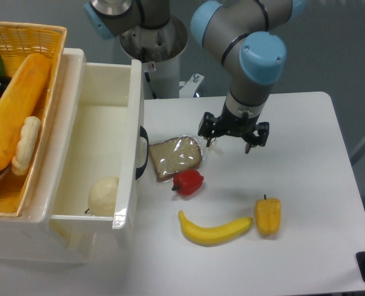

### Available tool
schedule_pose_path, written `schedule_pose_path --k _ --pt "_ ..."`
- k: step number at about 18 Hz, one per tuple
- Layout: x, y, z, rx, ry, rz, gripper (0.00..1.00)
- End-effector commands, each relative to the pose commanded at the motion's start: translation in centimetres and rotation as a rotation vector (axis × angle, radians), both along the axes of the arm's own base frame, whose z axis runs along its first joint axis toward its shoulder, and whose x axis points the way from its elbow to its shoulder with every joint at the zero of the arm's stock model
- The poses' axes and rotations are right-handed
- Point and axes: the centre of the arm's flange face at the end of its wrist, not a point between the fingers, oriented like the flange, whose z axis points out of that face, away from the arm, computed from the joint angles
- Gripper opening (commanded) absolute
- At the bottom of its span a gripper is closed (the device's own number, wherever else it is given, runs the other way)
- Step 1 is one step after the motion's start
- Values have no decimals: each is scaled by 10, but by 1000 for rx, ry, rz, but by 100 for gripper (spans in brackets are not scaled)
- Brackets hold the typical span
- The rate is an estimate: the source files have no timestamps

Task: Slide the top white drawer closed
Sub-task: 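Move the gripper toward the open white drawer's front face, then lower the gripper against the drawer front beside its black handle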

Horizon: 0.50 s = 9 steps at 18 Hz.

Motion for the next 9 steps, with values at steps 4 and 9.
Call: schedule_pose_path --k 4,9 --pt "6 13 -23 -24 -40 6 100" --pt "16 24 -29 19 -94 40 100"
